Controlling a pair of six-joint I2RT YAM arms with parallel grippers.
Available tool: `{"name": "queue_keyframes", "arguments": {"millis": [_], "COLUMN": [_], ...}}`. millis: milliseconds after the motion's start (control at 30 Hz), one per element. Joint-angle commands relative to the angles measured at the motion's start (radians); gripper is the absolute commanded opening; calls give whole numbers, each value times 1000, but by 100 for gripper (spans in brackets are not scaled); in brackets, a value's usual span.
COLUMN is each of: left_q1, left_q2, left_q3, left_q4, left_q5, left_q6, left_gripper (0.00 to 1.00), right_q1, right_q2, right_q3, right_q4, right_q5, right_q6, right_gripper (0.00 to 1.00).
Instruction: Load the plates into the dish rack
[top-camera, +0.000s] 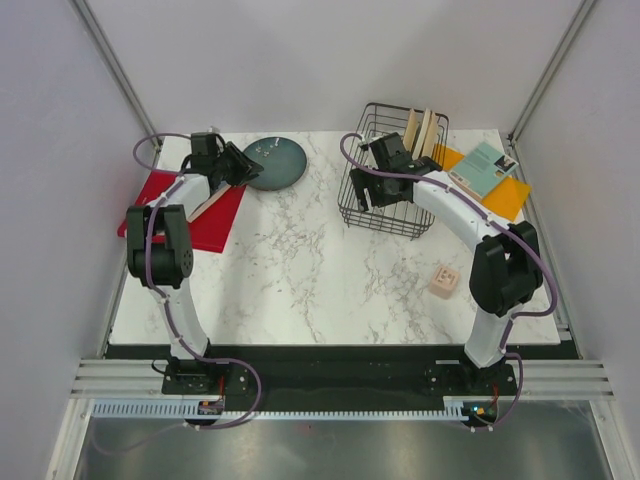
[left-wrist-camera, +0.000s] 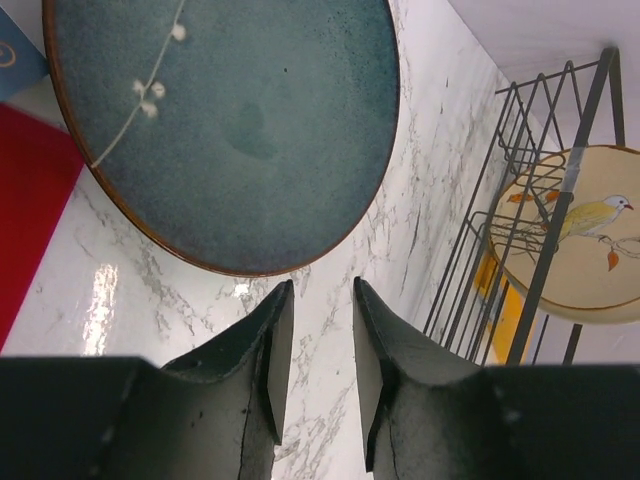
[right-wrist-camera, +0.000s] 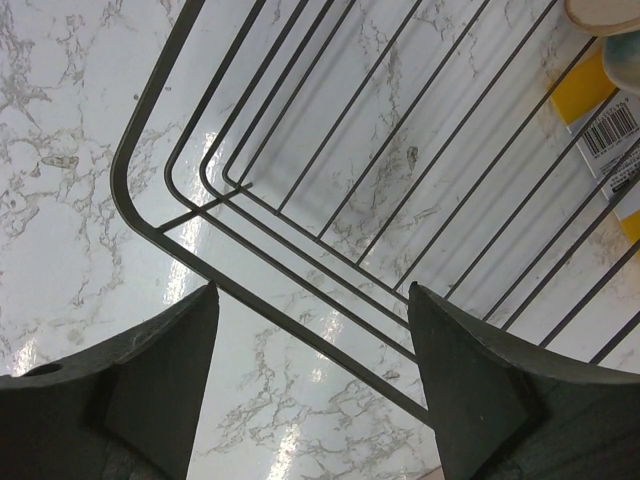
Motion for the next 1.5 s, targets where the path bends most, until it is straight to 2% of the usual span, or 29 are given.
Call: {"name": "queue_keyframes", "arguments": {"millis": [0, 133, 267, 400, 933, 1033, 1233, 1367, 1467], "left_q1": [1, 36, 52, 73, 78, 79, 67, 56, 53], "left_q2": [-2, -31, -59, -48, 177, 193, 233, 242, 248], "left_q3": [-30, -88, -158, -185, -4, 0, -25, -31, -28], "left_q4": [63, 63, 57, 71, 142, 178, 315, 333, 340], "left_q5": [14, 11, -1, -2, 16, 18, 86, 102, 108], "left_q6": [-113, -147, -172, -182, -228, -262, -330, -327, -321], "left_gripper": [35, 36, 42, 43, 44, 40, 28, 15, 4], "right_q1": [-6, -8, -9, -9, -9, -9, -8, -8, -6], "right_q2": [11, 16, 33, 53, 2, -21, -97, -168, -225], "right_q3": [30, 31, 50, 89, 82, 70, -13, -91, -159], "right_q4": [-5, -2, -2, -1, -8, -13, -37, -51, -25], "right_q5": [-10, -15, -23, -29, -35, -36, -147, -217, -184], "right_q6": [8, 8, 14, 16, -16, -30, -128, -274, -357], "right_gripper": [83, 83, 84, 87, 92, 93, 95, 95, 95]}}
